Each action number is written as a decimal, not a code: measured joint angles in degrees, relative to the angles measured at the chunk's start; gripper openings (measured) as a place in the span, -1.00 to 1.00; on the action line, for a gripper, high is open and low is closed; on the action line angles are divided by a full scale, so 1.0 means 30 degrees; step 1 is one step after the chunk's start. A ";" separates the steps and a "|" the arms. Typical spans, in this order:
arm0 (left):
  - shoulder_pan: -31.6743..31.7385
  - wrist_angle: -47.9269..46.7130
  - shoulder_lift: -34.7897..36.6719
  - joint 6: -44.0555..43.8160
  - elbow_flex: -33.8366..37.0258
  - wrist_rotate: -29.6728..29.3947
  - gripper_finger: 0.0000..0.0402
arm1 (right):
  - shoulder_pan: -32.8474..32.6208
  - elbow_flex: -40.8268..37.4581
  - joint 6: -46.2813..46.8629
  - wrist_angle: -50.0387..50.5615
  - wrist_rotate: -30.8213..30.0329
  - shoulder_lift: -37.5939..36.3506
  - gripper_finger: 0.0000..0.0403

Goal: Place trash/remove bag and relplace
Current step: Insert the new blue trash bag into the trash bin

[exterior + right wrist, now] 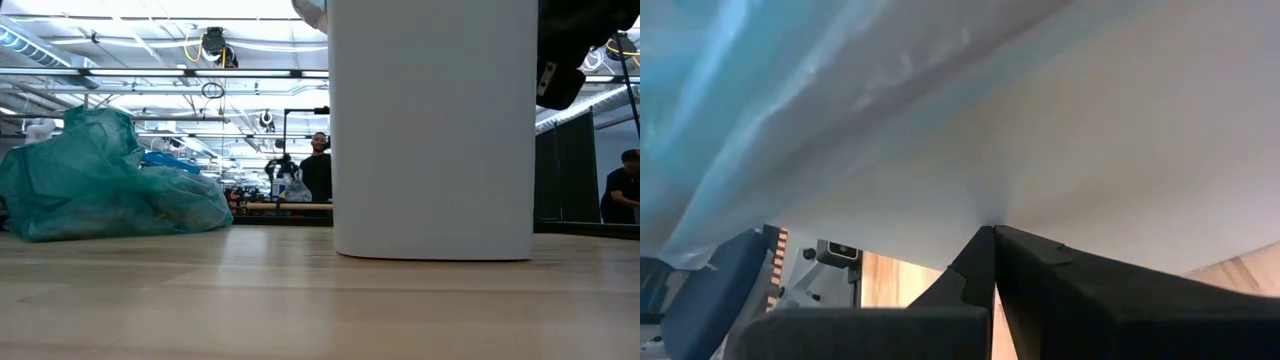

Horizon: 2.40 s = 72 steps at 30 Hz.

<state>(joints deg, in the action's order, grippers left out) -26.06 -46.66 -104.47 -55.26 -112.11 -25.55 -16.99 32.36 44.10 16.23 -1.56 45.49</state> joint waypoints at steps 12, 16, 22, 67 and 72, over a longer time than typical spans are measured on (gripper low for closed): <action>-0.0881 -0.2774 0.0243 -0.2428 -0.0061 -0.0212 -1.00 | 0.0007 0.0000 -0.0139 -0.0644 0.0071 0.0531 -1.00; -0.1003 -0.4180 0.0243 -0.3238 -0.0061 -0.1124 -1.00 | 0.0058 0.0000 -0.0287 -0.1040 0.0005 0.0797 -1.00; -0.1492 -0.3303 0.0356 -0.3452 -0.0061 -0.1510 -1.00 | 0.0058 0.0000 -0.0423 -0.1128 -0.0060 0.0854 -1.00; -0.2654 -0.5080 -0.0260 -0.7445 0.0048 -0.7128 -1.00 | 0.0362 0.0000 -0.0297 -0.0029 -0.0978 0.0170 -1.00; -0.2906 -0.5117 -0.0311 -0.7718 0.0048 -0.6924 -1.00 | 0.0430 0.0000 -0.0407 -0.0028 -0.0964 0.0170 -1.00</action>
<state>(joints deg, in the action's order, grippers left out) -34.77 -62.01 -105.41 -78.41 -111.96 -46.33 -15.70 32.36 42.88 16.15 -4.45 46.00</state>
